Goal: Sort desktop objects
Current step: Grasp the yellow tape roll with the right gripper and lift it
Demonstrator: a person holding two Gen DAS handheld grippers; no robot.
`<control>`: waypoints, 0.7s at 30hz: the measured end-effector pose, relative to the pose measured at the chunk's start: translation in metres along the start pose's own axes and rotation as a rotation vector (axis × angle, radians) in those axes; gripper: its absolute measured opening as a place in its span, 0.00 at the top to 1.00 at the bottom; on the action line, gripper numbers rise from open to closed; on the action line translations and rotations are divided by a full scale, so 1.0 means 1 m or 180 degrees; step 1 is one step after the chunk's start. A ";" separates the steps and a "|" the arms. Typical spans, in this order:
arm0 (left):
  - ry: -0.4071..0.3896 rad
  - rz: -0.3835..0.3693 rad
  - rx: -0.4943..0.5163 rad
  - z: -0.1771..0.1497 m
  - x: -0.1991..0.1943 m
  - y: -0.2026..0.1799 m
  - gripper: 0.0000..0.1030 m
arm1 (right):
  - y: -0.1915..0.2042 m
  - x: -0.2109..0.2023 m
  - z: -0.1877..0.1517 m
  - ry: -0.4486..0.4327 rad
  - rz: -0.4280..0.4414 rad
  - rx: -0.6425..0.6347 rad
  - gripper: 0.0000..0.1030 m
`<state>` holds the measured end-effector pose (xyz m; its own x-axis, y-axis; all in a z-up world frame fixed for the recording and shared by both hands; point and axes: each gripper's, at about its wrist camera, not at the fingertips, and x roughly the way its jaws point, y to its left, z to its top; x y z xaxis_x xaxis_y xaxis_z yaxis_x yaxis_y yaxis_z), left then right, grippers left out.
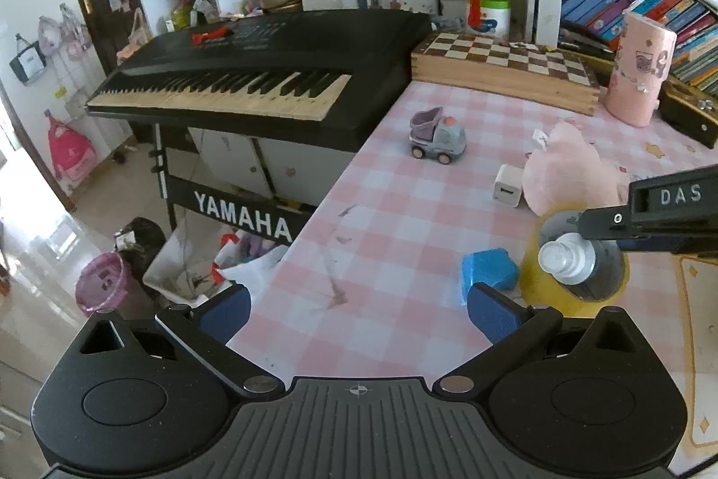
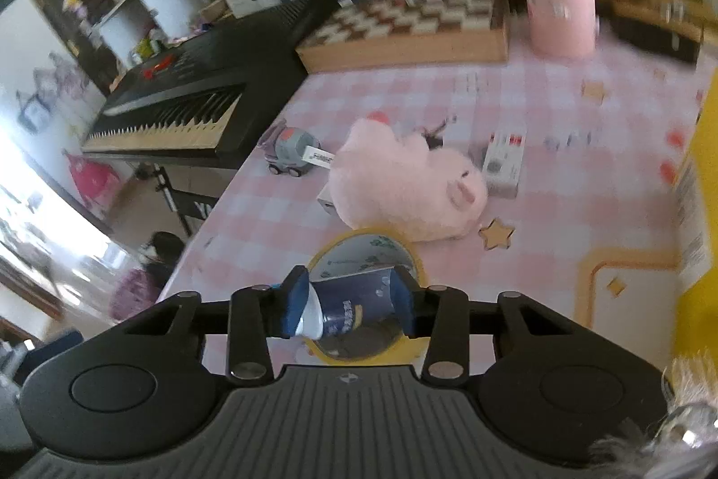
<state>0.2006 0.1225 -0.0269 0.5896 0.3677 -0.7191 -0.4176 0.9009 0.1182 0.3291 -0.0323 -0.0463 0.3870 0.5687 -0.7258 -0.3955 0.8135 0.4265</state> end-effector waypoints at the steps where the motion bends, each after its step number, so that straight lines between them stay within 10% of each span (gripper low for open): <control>1: 0.0007 0.0016 -0.0001 0.001 0.001 -0.001 0.00 | -0.003 0.004 0.002 0.0048 0.0055 0.0092 0.63; 9: 0.0056 0.0072 -0.0061 0.005 0.009 -0.007 0.00 | 0.003 0.001 0.002 0.0055 -0.0311 -0.0417 0.57; 12: 0.0092 0.0104 -0.0111 0.006 0.013 -0.008 0.00 | 0.002 -0.014 -0.001 -0.0209 -0.0351 -0.0766 0.31; 15: 0.0120 0.0165 -0.0240 0.006 0.015 -0.003 0.00 | 0.004 -0.021 -0.008 -0.0347 -0.0596 -0.1290 0.28; 21: 0.0136 0.0274 -0.0470 0.005 0.015 0.008 0.00 | 0.003 -0.006 -0.021 0.0063 -0.0751 -0.1867 0.19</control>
<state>0.2096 0.1360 -0.0331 0.5186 0.4291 -0.7396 -0.5642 0.8216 0.0811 0.3080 -0.0359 -0.0524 0.5063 0.3752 -0.7765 -0.6944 0.7112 -0.1091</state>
